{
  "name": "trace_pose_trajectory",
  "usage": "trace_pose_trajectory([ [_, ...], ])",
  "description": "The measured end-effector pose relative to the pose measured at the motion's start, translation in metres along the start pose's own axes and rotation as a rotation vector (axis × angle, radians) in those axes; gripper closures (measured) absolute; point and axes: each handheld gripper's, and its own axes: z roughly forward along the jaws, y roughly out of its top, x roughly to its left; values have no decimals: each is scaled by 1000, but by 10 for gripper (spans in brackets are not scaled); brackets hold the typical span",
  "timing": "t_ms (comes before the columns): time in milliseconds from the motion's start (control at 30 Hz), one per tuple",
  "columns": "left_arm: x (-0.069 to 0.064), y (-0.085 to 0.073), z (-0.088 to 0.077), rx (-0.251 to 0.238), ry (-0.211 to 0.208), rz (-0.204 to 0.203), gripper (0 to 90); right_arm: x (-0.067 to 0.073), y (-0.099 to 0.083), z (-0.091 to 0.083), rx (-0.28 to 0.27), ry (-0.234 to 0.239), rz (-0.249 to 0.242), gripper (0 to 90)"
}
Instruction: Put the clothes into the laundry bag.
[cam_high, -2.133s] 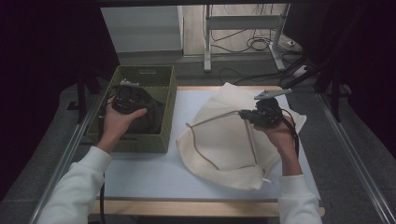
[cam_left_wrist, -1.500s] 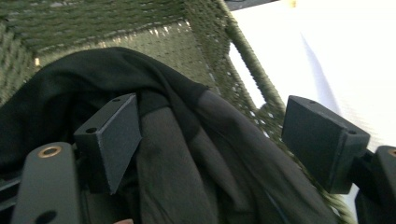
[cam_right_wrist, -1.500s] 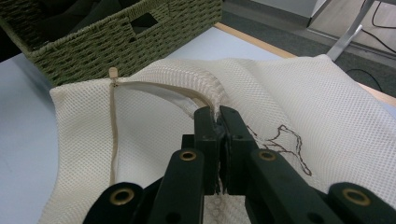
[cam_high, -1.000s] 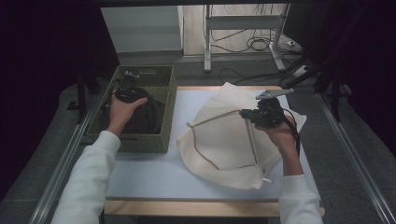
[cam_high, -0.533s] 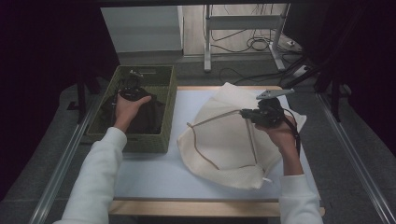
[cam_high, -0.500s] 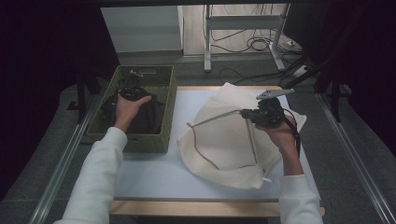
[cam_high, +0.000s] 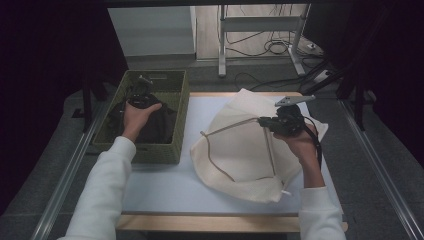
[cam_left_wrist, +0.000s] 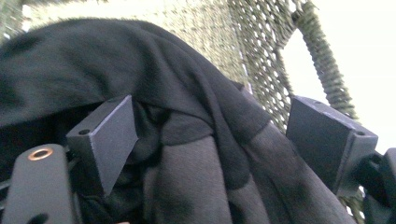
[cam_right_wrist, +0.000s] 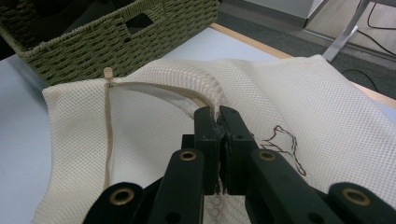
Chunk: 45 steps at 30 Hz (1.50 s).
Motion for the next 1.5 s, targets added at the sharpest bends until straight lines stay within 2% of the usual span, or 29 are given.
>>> trace_pose_trajectory([
  [33,-3,0,3,8,5,11,164,0,0,0,-1,-1,1,866],
  [133,-4,1,6,8,12,10,151,0,0,0,-1,-1,1,866],
  [333,-1,3,18,22,18,-22,139,0,0,1,3,-4,1,865],
  [433,-2,2,22,58,7,-22,145,-1,-1,0,2,-5,4,865],
  [500,-1,0,30,111,-12,-15,143,-2,-1,0,3,-9,7,864],
  [567,0,-1,35,125,-13,-18,133,-2,-1,0,5,-12,10,864],
  [867,3,1,49,124,19,-18,154,-2,-2,1,10,-18,15,863],
  [1000,7,1,54,123,51,-3,213,-4,-3,1,12,-22,18,863],
  [1100,9,0,55,122,64,22,311,-4,-3,1,13,-24,21,863],
  [1200,10,-1,55,130,59,33,425,-4,-3,1,13,-25,21,863],
  [1233,11,-2,54,135,44,40,473,-4,-3,1,14,-25,21,863],
  [1333,12,-2,53,143,30,50,551,-4,-4,1,14,-25,22,862],
  [1400,14,-2,48,134,12,99,580,-4,-4,1,13,-24,24,862],
  [1500,15,-3,42,111,0,140,615,-5,-4,1,11,-23,26,862],
])
